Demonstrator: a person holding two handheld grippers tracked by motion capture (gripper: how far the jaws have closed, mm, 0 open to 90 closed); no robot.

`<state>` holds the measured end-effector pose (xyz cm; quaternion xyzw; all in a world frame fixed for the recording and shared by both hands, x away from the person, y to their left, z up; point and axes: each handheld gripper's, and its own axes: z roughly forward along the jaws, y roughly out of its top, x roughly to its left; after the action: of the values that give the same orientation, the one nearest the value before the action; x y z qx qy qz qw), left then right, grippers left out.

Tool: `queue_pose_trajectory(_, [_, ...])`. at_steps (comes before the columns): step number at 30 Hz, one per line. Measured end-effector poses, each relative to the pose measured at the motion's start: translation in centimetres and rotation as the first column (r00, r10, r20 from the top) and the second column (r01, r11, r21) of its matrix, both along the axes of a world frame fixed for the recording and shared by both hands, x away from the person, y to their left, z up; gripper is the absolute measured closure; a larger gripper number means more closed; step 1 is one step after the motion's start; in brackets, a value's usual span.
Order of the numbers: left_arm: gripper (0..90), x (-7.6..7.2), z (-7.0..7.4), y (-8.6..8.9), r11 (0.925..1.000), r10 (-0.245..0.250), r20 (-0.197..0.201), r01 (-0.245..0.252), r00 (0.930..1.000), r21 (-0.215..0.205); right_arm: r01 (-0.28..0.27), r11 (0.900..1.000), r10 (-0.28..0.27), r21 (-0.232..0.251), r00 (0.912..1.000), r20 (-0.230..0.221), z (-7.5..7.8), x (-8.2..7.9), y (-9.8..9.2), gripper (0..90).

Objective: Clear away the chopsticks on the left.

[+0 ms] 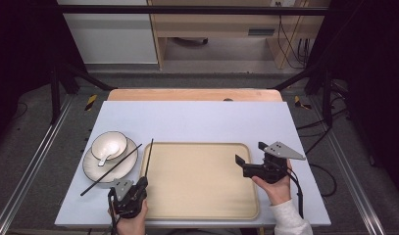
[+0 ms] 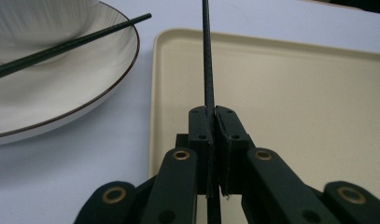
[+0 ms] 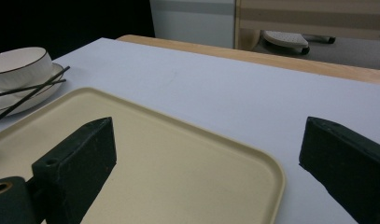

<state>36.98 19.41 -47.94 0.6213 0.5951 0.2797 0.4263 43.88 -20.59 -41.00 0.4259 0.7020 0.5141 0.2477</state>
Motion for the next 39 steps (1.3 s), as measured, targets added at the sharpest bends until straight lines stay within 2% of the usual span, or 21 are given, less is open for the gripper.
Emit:
queue_pose_trajectory(6, [85.6, 0.5, -0.7, 0.0, 0.9999, 0.012, -0.022, -0.012, 0.9997, 0.009, -0.006, 1.0, 0.006, -0.003, 1.0, -0.002, -0.1, 0.0, 0.1, 4.1])
queue_pose_trajectory(9, [85.6, 0.6, -0.7, 0.0, 0.9999, 0.014, -0.025, -0.014, 0.9996, 0.008, -0.005, 1.0, 0.005, -0.004, 1.0, -0.002, -0.1, 0.0, 0.1, 4.1])
queue_pose_trajectory(14, [85.6, 0.9, -0.7, -0.2, 0.9995, 0.008, -0.054, -0.006, 0.9985, 0.032, -0.005, 1.0, 0.005, -0.011, 1.0, -0.005, -0.2, 0.1, 0.2, 4.0])
queue_pose_trajectory(28, [85.1, 1.4, -0.8, -0.5, 0.9981, 0.01, -0.119, -0.002, 0.9929, 0.062, -0.008, 1.0, 0.008, -0.019, 0.9999, -0.008, -0.3, 0.1, 0.4, 4.2])
queue_pose_trajectory(35, [82.0, 1.3, -0.7, -0.5, 0.9981, -0.008, -0.106, 0.015, 0.9943, 0.06, -0.009, 1.0, 0.009, -0.016, 1.0, -0.004, -0.2, 0.0, 0.3, 4.2])
queue_pose_trajectory(39, [76.1, 1.3, -0.2, -0.5, 0.9974, -0.029, -0.077, 0.034, 0.9966, 0.064, -0.004, 1.0, 0.004, -0.014, 1.0, -0.002, -0.2, 0.0, 0.2, 4.2])
